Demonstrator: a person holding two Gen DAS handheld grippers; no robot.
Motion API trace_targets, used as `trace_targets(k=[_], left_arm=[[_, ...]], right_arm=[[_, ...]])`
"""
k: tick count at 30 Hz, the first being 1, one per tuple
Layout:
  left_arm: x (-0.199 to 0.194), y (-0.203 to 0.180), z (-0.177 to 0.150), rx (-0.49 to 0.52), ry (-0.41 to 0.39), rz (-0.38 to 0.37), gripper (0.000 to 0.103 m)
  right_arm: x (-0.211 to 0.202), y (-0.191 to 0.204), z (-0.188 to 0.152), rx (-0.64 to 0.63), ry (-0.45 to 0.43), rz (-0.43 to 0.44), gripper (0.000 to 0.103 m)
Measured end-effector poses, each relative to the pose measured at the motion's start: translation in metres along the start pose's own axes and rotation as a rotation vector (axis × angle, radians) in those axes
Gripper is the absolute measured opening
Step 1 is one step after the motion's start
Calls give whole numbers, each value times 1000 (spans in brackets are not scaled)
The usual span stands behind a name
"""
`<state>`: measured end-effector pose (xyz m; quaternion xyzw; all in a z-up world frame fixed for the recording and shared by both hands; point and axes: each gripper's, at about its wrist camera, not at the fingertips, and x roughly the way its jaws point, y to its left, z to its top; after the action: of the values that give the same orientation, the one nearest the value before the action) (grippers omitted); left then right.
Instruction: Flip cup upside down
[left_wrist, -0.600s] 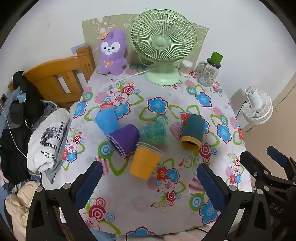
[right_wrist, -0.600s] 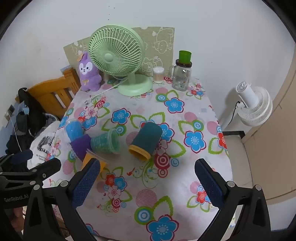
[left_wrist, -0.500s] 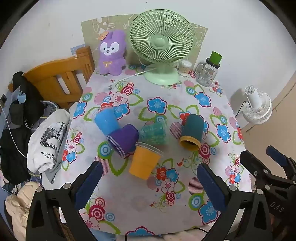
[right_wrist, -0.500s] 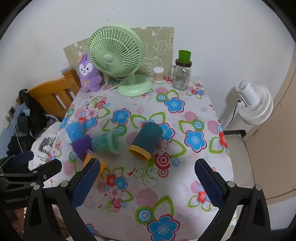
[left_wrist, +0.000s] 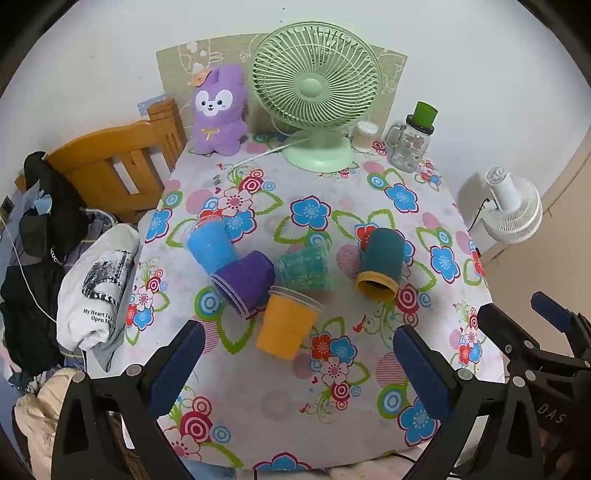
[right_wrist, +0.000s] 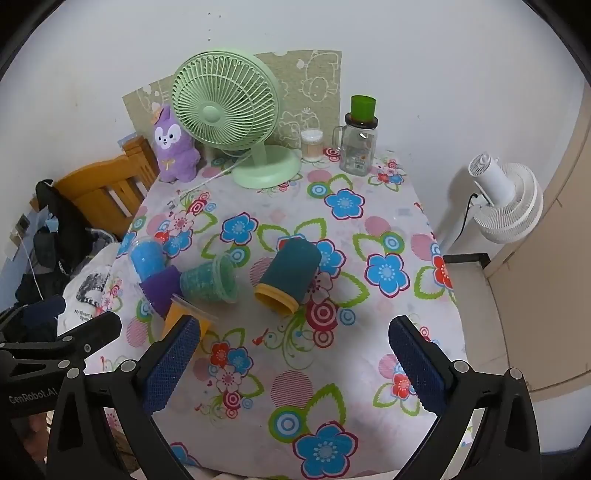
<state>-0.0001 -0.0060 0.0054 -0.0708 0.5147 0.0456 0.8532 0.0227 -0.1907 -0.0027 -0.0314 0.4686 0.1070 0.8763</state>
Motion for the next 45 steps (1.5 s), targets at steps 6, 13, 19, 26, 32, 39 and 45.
trace_targets(k=[6,13,19,26,32,39,45], left_arm=[[0,0,-1,-2,-2,3,103],[-1,-1,-1,0,-2,5,103],[0,-1,-2,-2,-1,6,103],[0,-1,-4,0,2,15,103],[5,-2,-3,4,9,25,103],[8,-2,-3,4,11,33,103],[7,-1,-3,6,12,32,103]], right_arm=[[0,0,-1,-1,-1,1,103],[0,0,-2,3,4,6,103],[1,-1,-2,1,4,3,103],[4,-3,-3,-1,13,-1,103],[7,-4,0,-17,20,4,103],[9,-5,3,-27,25,10,103],[11,-6,5,-31,30,18,103]])
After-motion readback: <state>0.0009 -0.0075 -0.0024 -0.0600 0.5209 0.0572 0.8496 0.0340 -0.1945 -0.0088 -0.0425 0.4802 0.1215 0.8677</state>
